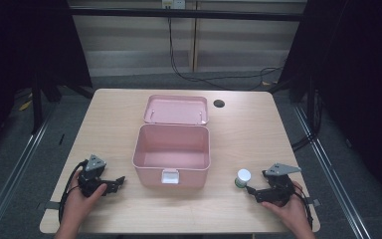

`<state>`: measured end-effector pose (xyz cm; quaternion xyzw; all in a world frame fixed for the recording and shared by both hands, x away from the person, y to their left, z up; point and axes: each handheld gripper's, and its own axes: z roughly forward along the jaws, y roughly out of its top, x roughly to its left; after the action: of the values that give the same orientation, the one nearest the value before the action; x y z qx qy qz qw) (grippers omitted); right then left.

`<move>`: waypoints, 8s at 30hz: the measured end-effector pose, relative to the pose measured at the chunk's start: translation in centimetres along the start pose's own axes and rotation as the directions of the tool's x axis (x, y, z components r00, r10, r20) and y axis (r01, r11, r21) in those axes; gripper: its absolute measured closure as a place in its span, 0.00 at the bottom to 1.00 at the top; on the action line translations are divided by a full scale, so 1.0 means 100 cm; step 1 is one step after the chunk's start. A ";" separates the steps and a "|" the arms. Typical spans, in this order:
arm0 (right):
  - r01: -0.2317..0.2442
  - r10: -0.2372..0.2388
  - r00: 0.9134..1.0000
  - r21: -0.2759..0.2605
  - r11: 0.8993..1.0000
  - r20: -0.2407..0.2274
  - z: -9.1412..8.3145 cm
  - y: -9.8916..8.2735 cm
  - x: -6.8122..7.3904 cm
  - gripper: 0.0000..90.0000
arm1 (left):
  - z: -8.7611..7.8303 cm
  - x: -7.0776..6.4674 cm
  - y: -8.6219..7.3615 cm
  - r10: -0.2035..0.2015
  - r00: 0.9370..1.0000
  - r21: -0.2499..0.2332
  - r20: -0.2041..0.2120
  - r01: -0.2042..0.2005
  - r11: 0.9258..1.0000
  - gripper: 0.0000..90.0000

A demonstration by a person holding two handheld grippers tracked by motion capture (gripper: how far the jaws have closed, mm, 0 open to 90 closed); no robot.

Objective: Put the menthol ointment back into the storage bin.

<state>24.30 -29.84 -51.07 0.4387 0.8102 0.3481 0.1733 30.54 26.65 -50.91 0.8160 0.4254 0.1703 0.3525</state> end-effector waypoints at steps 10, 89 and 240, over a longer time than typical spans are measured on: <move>-0.001 0.002 1.000 0.045 0.999 -0.006 -0.004 0.002 0.002 0.14 | 0.000 0.000 0.000 0.001 1.000 0.002 0.000 -0.001 1.000 0.11; 0.229 -0.155 0.973 0.631 0.741 -0.171 0.032 0.123 0.034 0.45 | 0.000 0.001 0.000 0.001 1.000 0.001 0.003 -0.001 1.000 0.11; -0.041 0.065 0.998 0.652 0.757 -0.012 0.112 0.305 0.096 0.57 | 0.000 0.000 0.000 0.005 1.000 0.008 0.004 -0.005 1.000 0.11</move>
<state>43.58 -5.88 -36.79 0.4882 0.8707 0.0574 -0.0136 30.54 26.66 -50.87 0.8189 0.4232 0.1678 0.3496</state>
